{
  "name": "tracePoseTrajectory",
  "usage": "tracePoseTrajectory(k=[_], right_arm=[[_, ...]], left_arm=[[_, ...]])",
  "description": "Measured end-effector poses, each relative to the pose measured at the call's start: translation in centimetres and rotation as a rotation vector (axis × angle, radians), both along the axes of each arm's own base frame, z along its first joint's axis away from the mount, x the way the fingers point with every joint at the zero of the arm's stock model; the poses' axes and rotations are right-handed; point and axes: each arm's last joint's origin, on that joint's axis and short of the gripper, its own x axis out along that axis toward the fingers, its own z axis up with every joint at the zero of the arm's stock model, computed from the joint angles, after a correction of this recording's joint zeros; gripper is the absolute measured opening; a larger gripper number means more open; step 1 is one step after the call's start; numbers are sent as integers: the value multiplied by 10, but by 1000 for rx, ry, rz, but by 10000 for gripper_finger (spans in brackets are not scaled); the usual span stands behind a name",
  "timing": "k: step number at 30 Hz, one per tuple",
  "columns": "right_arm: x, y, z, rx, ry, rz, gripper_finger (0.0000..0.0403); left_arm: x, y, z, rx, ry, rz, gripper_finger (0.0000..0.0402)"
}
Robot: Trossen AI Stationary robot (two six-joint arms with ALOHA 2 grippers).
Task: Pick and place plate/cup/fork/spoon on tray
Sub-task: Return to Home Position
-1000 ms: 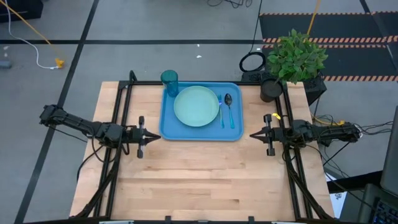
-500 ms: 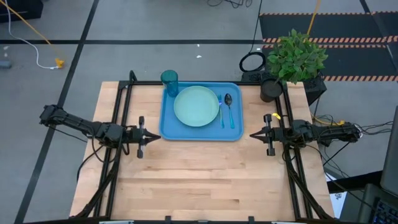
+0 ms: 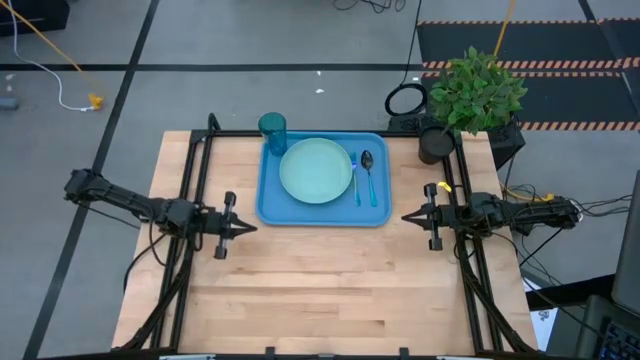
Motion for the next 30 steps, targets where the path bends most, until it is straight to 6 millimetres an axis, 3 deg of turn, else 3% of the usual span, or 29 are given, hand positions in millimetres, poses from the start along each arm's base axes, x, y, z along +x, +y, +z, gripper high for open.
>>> tracePoseTrajectory(k=[22, 30], right_arm=[[0, 0, 0, 0, 0, 0, 0], [0, 0, 0, 0, 0, 0, 0]], left_arm=[[-20, 7, 8, 2, -144, -81, 8], [-23, 16, 4, 30, -114, -4, 4]])
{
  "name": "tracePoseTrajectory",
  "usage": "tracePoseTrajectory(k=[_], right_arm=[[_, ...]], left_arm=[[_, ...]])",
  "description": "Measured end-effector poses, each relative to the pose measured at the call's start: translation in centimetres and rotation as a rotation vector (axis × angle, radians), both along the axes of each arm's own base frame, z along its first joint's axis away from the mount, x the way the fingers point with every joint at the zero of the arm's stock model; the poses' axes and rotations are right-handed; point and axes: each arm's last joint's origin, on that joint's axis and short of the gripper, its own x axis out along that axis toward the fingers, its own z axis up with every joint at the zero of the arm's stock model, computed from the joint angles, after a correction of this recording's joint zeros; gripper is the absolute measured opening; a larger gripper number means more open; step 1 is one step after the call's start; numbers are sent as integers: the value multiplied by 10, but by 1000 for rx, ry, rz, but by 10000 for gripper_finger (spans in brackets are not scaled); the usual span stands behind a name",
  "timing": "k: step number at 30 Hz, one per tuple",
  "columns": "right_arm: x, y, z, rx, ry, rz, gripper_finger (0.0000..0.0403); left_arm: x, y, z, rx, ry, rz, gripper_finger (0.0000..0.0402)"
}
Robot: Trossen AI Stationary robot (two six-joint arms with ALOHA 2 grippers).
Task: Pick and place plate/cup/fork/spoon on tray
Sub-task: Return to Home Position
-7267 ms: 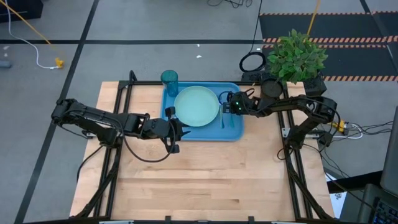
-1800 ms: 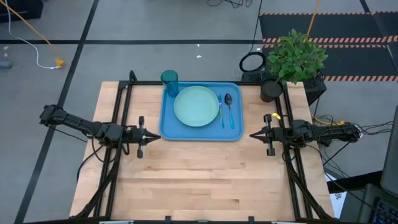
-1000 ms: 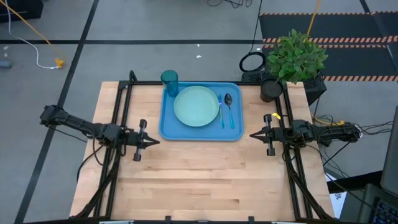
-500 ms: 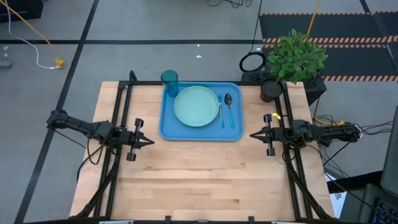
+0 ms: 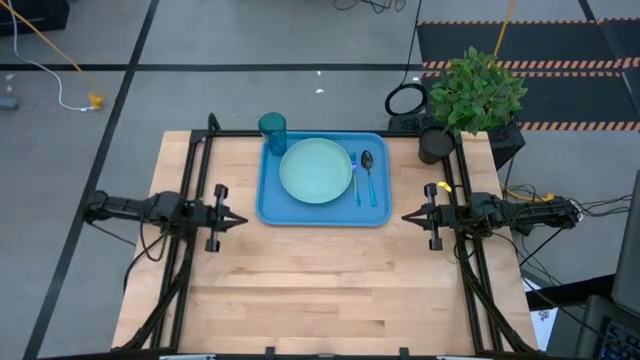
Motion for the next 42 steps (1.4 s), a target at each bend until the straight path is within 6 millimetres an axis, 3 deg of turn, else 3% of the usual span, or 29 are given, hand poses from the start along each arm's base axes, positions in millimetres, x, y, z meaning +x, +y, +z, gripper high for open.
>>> tracePoseTrajectory(k=[20, 28, 42], right_arm=[[0, 0, 0, 0, 3, 1, 0], [0, 0, 0, 0, 3, 1, 0], [0, 0, 0, 0, 4, 1, 0]], left_arm=[[1, 12, -6, -104, 75, 109, 5], [1, 12, -6, -54, 71, 112, 35], [1, 12, -6, -56, 71, 112, 37]])
